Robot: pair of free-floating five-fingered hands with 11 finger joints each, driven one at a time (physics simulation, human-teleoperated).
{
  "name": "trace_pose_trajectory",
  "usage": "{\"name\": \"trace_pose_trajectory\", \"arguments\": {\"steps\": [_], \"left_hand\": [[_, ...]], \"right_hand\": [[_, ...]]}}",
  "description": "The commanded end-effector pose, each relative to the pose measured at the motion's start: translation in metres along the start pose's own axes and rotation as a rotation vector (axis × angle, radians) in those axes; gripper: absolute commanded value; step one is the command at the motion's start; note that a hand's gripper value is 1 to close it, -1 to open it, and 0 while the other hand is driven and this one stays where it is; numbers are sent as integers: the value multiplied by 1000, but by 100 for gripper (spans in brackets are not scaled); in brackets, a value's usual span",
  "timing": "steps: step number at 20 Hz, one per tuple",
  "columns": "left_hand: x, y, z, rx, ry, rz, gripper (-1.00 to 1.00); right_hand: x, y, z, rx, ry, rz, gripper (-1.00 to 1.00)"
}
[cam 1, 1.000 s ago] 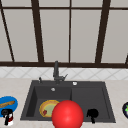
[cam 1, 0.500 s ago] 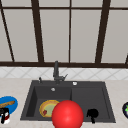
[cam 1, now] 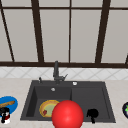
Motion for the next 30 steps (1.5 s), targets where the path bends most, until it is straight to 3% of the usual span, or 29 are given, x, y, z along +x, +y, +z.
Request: {"name": "trace_pose_trajectory", "arguments": {"steps": [1, 6, 10, 13, 15, 16, 17, 19, 25, 30], "left_hand": [[-13, 14, -1, 35, 29, -54, 100], [4, -3, -3, 44, -6, -137, 100], [-3, -13, 0, 54, -7, -124, 100], [-4, -11, 4, 87, -12, -199, 100], [-9, -12, 5, 86, -13, -203, 100], [-12, -15, 4, 73, -4, -166, 100], [-13, -16, 2, 65, 0, -128, -100], [-9, -13, 1, 77, 9, -125, -100], [11, -9, 0, 26, -40, -13, -100], [29, 5, -2, 25, -49, 19, -100]], "right_hand": [[0, 0, 0, 0, 0, 0, 0], [0, 0, 0, 0, 0, 0, 0], [0, 0, 0, 0, 0, 0, 0], [0, 0, 0, 0, 0, 0, 0], [0, 0, 0, 0, 0, 0, 0], [0, 0, 0, 0, 0, 0, 0], [0, 0, 0, 0, 0, 0, 0], [0, 0, 0, 0, 0, 0, 0], [0, 0, 0, 0, 0, 0, 0], [0, 0, 0, 0, 0, 0, 0]]}}
